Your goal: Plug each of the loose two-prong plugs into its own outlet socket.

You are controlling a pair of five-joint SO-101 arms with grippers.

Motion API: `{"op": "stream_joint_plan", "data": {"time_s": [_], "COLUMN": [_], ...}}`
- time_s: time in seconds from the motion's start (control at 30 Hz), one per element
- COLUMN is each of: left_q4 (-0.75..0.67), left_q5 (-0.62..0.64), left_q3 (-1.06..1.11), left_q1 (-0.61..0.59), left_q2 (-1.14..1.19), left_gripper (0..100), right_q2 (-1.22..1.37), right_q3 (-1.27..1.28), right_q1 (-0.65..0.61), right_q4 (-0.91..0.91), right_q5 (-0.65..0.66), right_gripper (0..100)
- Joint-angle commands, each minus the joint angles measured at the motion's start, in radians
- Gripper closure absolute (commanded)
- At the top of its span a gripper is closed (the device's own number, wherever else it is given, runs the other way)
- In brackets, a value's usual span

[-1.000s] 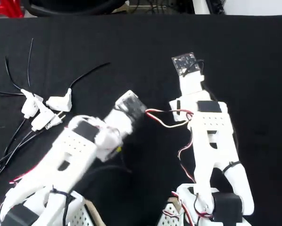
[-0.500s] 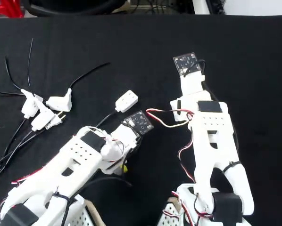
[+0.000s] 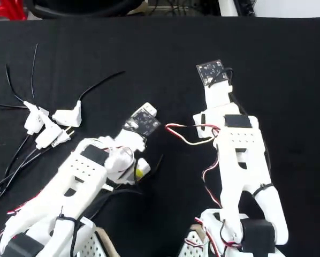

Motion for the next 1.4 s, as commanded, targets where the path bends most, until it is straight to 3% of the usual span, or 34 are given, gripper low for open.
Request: {"op": "stream_joint_plan", "data": {"time_s": [0.0,0.67,0.87,1.03,1.1,1.2,1.37], "left_q4": [-0.02,-0.025,0.213,0.334,0.318,0.279,0.278], "left_q5": [0.005,0.005,0.005,-0.003,-0.038,-0.115,-0.13], "left_q3": [-0.005,-0.053,-0.153,-0.027,0.088,0.268,0.492], "left_q1": [-0.016,-0.191,-0.398,-0.538,-0.567,-0.591,-0.607], "left_q2": [-0.025,-0.041,-0.23,-0.559,-0.689,-0.878,-1.131], "left_gripper": [71,71,71,71,71,71,71], "right_q2": [0.001,0.001,-0.008,-0.008,0.001,0.001,0.001], "right_q3": [-0.028,-0.028,-0.028,-0.031,-0.024,0.015,0.093], "right_q1": [0.011,0.011,-0.028,-0.252,-0.333,-0.414,-0.54], "right_q4": [-0.011,-0.012,0.015,0.157,0.175,0.167,0.118], "right_q5": [0.008,0.008,0.011,0.021,-0.068,-0.318,-0.666], "right_gripper": [98.0,98.0,98.0,97.1,93.5,88.5,81.3]}}
